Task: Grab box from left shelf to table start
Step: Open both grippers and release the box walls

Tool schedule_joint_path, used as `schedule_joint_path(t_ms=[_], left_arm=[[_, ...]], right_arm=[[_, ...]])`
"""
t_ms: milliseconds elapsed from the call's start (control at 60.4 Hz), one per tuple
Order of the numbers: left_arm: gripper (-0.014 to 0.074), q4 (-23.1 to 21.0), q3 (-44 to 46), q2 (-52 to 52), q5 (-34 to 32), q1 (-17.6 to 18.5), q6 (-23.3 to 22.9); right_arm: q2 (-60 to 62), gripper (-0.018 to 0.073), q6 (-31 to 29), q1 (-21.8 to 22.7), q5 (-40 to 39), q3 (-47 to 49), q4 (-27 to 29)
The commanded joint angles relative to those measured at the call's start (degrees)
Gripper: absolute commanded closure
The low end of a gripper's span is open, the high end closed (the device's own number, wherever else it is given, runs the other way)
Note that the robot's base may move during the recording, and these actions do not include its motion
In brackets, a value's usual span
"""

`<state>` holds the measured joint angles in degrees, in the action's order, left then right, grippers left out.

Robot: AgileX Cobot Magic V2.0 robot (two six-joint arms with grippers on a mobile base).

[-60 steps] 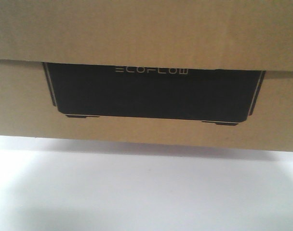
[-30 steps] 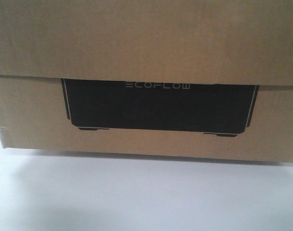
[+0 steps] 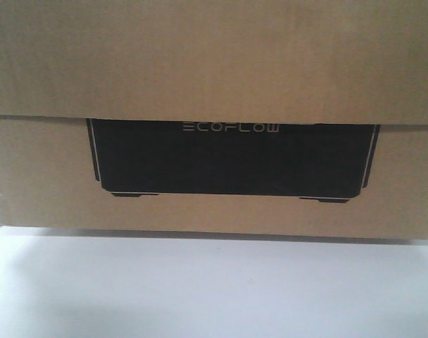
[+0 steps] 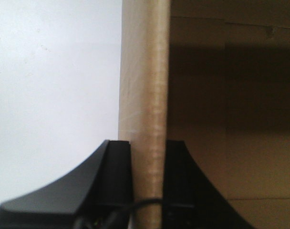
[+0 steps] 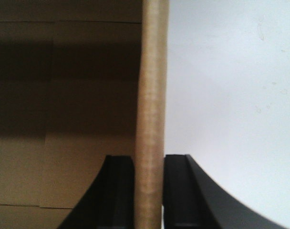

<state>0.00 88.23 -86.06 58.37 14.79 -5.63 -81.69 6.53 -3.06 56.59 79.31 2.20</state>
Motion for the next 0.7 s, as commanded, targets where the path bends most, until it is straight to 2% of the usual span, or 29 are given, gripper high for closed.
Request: schedule_joint_path(t_ms=[0, 66, 133, 232, 315, 580, 646, 679], left_arm=[[0.0647, -5.25, 2.81, 2.67, -5.91, 0.47, -0.07], [0.0549, -5.25, 2.81, 2.67, -5.91, 0.47, -0.07], [0.0429, -5.25, 2.81, 2.67, -5.91, 0.47, -0.07], [0.0215, -5.12, 2.81, 2.67, -5.91, 0.47, -0.07], [0.0123, -3.55, 2.81, 2.67, -6.05, 0.47, -0.07], [0.0119, 1.45, 4.99, 2.8, -7.65, 0.36, -0.07], [0.0148, 1.45, 7.89, 3.08, -6.82, 0.36, -0.18], [0.0191, 1.45, 9.87, 3.19, -5.94, 0.36, -0.46]], right_arm=[[1.95, 0.0279, -0.71, 0.04, -5.7, 2.68, 2.0], [1.95, 0.0158, -0.71, 0.04, -5.69, 2.68, 2.0], [1.95, 0.0089, -0.71, 0.04, -5.63, 2.68, 2.0], [1.95, 0.007, -0.71, 0.04, -5.7, 2.68, 2.0], [1.95, 0.007, -0.71, 0.04, -6.09, 2.68, 2.0], [2.99, 0.0075, -0.71, 0.04, -7.0, 5.57, 1.6], [4.11, 0.0121, -0.71, 0.04, -6.55, 8.24, 1.4], [4.91, 0.0175, -0.71, 0.04, -5.97, 9.77, 1.26]])
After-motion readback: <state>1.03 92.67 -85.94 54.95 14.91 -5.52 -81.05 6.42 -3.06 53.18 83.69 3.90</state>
